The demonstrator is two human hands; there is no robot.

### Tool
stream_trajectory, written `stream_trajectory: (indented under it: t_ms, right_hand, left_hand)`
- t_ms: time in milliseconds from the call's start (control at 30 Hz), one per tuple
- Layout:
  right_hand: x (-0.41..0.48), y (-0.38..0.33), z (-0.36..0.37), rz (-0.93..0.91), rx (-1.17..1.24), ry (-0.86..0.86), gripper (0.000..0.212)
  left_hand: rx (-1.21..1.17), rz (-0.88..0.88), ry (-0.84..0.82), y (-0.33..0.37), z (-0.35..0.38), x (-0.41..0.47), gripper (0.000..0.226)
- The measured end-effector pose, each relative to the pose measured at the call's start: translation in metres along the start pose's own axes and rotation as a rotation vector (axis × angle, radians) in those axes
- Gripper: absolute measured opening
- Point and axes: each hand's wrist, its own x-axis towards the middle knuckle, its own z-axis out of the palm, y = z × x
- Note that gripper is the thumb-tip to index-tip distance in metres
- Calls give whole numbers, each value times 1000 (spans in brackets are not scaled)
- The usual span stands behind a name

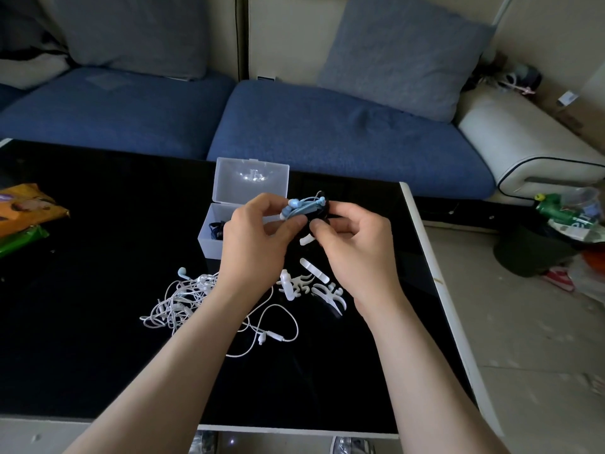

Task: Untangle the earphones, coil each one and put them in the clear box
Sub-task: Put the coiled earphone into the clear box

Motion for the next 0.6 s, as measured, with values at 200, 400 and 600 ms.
stream_trajectory:
  t_ms: [200, 400, 600]
  right_hand:
    - [-1, 0, 1, -113, -131, -35, 30]
    - [-1, 6, 14, -111, -72, -16, 40]
    - [4, 6, 26, -65, 9, -70, 33]
  left_hand:
    - [-256, -148, -136, -4, -2, 2, 12]
    - [-419, -287, -213, -8, -9, 4, 21]
    - [-386, -252, -218, -9, -22, 10, 24]
